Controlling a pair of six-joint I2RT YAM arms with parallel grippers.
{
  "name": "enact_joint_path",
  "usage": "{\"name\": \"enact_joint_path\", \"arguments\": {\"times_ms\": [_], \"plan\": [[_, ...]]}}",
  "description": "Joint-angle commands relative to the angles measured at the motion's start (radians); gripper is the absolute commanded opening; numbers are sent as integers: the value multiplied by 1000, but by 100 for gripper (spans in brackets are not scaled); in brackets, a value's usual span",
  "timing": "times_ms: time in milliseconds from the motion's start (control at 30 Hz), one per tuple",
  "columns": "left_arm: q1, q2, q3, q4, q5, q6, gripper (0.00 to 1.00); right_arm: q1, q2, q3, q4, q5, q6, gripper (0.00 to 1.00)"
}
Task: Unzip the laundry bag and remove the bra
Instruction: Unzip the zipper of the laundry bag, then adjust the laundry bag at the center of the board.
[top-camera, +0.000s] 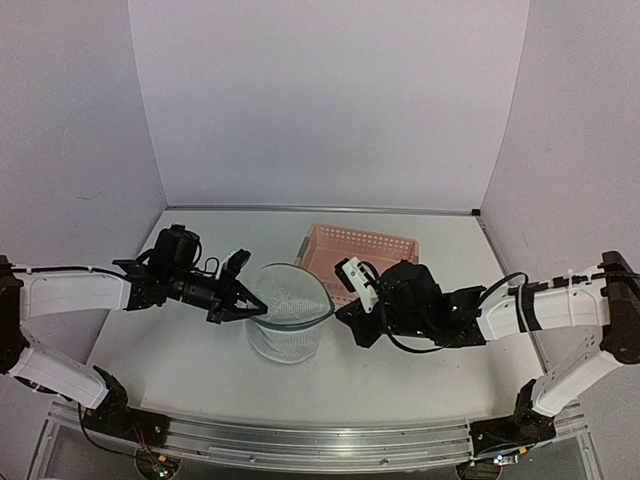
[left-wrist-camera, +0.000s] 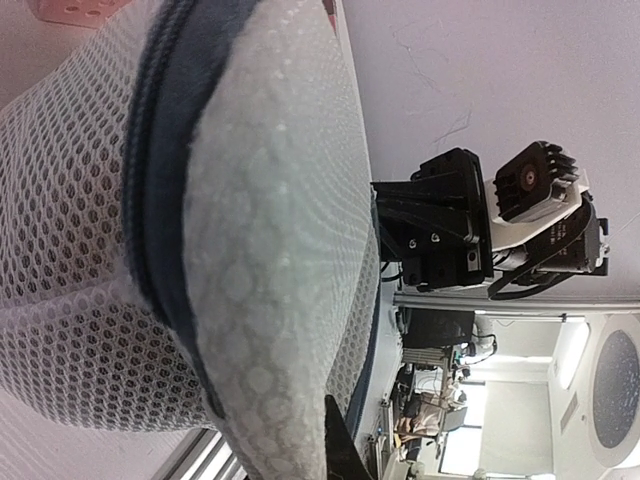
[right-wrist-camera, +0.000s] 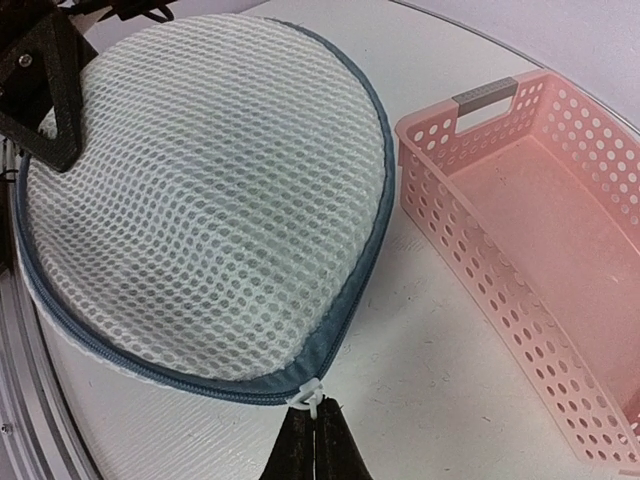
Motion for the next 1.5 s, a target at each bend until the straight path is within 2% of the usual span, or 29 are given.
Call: {"name": "enact_joint_path", "arguments": {"times_ms": [0, 167, 400, 700, 867, 967, 1167, 1267, 1467], "plan": [[-3, 28, 64, -81, 60, 104, 0, -34, 32, 48, 7, 27, -22, 0], [-1, 85, 144, -173, 4, 182, 2, -25, -7, 8, 19, -17, 2, 0], [21, 175, 252, -251, -64, 229, 7, 47, -92, -66, 13, 20, 63, 0], [62, 280, 401, -365, -113, 301, 32, 146, -58, -46, -27, 101, 195, 0], [100, 314, 475, -459, -217, 313, 46, 167, 5, 17, -48, 157, 294, 0], [113, 283, 486, -517, -316, 306, 53, 171, 56, 63, -65, 186, 357, 0], [115, 143, 396, -537, -394, 232, 63, 177, 130, 141, -89, 215, 433, 0], [114, 48, 322, -534, -398, 159, 68, 177, 148, 160, -98, 230, 456, 0], [107, -114, 174, -483, -297, 57, 73, 177, 183, 198, -110, 242, 497, 0]]}}
